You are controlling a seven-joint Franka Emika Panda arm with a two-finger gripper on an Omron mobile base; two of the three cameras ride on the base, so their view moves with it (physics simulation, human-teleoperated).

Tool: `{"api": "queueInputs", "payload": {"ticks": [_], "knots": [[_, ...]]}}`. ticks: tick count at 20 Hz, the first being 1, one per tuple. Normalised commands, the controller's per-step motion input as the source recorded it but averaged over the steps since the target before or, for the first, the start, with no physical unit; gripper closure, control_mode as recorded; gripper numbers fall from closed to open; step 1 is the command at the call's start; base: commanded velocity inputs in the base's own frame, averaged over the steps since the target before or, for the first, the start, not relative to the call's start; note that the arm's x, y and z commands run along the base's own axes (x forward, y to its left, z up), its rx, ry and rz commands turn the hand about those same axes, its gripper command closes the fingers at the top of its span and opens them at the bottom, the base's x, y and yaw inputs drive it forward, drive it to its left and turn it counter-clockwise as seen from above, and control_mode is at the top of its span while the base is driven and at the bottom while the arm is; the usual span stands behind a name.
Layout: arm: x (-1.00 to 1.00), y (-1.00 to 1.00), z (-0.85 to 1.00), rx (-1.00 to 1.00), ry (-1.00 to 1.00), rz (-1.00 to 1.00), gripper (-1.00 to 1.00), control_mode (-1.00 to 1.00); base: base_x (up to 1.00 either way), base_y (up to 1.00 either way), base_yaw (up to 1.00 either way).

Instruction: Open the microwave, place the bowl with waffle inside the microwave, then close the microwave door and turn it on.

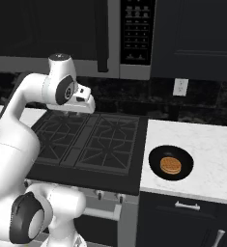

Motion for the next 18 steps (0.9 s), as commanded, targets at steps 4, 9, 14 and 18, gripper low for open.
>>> {"api": "queueInputs", "payload": {"ticks": [4,9,14,18], "knots": [[0.0,0.0,0.0,0.0,-0.01,0.0,-1.0,-1.0,0.0,0.0,0.0],[-0.45,-0.03,0.0,0.0,-0.11,0.0,-1.0,-1.0,0.0,0.0,0.0],[-0.88,-0.35,0.35,0.1,-0.54,0.0,-1.0,-1.0,0.0,0.0,0.0],[-0.37,-0.19,1.0,0.09,-0.69,-0.07,-1.0,-1.0,0.0,0.0,0.0]]}}
